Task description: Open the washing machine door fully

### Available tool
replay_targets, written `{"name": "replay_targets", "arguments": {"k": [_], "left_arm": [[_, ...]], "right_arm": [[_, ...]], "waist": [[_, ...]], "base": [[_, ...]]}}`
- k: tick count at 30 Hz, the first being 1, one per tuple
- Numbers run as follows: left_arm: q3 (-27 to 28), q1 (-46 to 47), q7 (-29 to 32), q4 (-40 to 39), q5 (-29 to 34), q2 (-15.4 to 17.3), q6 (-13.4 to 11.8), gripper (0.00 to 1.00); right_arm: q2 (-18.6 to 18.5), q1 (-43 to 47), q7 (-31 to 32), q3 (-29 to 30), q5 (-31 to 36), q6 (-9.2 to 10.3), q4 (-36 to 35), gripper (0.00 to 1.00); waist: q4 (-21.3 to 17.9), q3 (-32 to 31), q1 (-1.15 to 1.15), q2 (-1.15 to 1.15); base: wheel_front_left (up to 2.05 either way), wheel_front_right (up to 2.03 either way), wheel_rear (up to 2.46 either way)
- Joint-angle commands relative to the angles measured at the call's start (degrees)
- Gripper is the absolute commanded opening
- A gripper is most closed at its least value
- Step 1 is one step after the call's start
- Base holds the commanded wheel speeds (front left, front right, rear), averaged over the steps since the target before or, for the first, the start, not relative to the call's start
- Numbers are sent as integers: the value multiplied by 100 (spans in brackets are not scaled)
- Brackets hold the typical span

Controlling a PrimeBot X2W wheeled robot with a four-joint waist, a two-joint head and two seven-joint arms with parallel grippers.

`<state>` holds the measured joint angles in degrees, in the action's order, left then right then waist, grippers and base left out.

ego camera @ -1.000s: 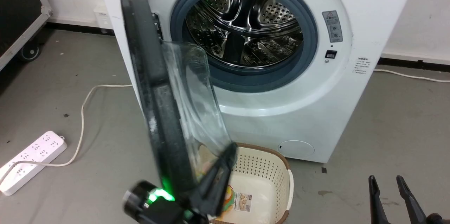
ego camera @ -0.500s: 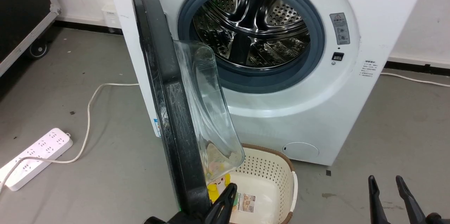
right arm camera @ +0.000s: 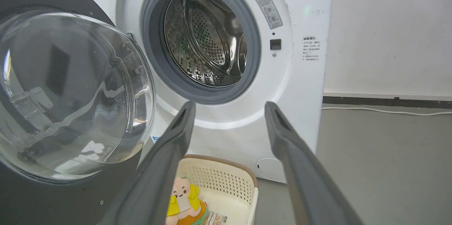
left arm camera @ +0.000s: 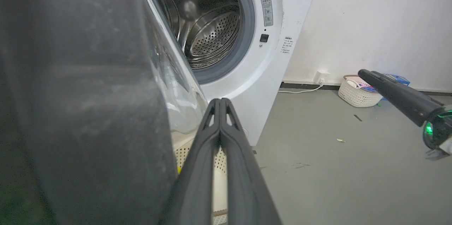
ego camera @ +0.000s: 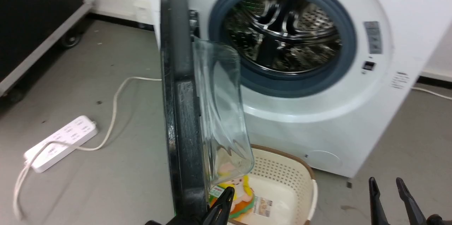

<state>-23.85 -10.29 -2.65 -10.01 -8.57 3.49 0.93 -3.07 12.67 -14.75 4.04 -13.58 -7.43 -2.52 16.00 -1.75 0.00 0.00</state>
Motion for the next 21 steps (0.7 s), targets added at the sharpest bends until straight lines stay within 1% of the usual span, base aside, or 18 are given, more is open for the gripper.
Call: {"name": "replay_targets", "arguments": {"k": [1,12,21], "left_arm": [[98,52,-18,64,-36,77,-69,0],[322,87,-14,34,-111,211,-196,0],[897,124,-121,-69,-309,329,-491,0]], "right_arm": [[19,2,-25,-12,-21,-6,11,100],[19,17,-25,-117,-67,-6,85,100],[19,-179,-25,-312,20,-6,168,100]], "waist": [[207,-32,0,0],[1122,-147,0,0],[1285,5,0,0]], "base": [[0,0,0],[0,0,0],[0,0,0]]}}
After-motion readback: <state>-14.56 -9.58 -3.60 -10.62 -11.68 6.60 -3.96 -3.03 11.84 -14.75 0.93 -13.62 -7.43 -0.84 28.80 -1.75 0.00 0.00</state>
